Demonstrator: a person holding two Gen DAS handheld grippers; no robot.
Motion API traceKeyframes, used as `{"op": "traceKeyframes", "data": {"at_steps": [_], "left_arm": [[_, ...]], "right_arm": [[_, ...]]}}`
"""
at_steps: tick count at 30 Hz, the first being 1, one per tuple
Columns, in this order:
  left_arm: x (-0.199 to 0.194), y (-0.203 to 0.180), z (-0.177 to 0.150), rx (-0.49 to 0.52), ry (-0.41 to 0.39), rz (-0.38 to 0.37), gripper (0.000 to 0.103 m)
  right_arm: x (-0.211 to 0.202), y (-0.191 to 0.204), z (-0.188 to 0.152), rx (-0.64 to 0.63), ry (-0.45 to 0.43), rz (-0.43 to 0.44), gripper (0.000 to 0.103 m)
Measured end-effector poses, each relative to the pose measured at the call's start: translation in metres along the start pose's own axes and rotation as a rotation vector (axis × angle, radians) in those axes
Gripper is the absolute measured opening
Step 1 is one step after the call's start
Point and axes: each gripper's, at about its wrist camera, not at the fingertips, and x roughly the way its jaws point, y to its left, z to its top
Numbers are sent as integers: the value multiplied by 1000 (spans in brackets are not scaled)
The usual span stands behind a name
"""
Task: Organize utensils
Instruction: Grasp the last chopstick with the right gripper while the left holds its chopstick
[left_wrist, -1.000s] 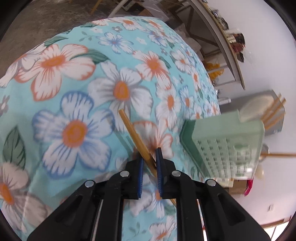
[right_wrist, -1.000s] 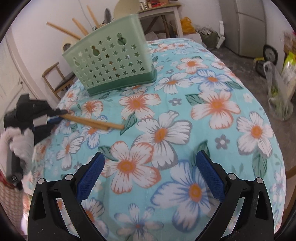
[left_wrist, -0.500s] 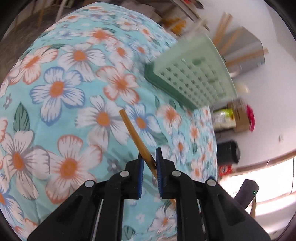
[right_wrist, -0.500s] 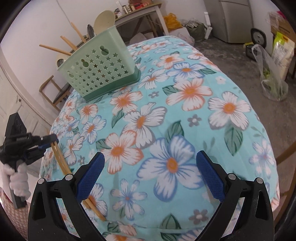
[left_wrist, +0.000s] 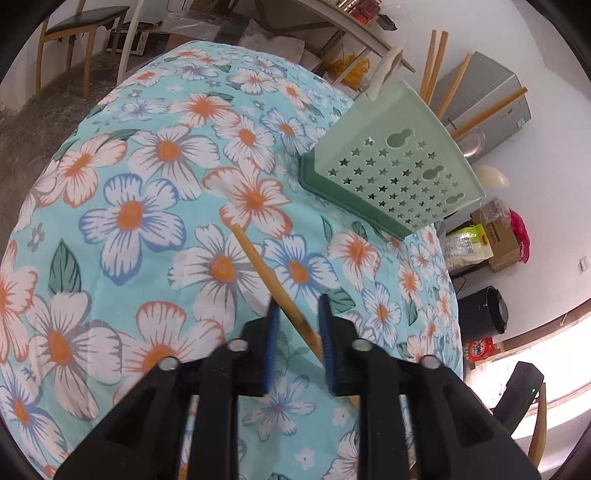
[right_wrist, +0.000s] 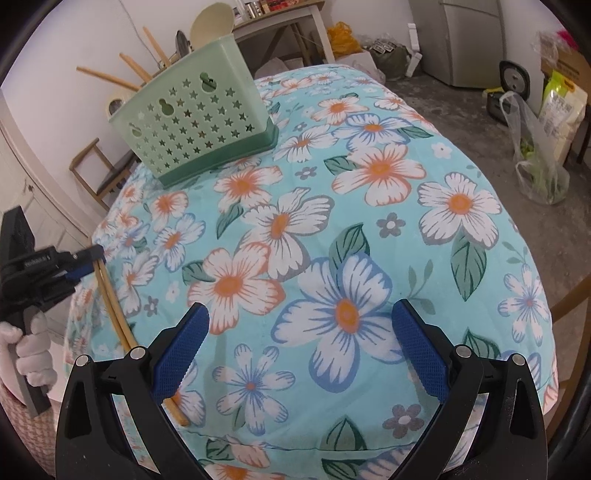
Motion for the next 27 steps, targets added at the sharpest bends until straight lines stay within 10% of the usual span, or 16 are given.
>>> {"op": "traceKeyframes", "data": {"at_steps": [17,27], "left_arm": [[3,-1,13,-48,-118,31,29],[2,45,13,-265,-69,43,29]], "right_arm": [[8,8,-7,-77,-3,-107,95],[9,8,-4,-56,-2,-99,95]]}}
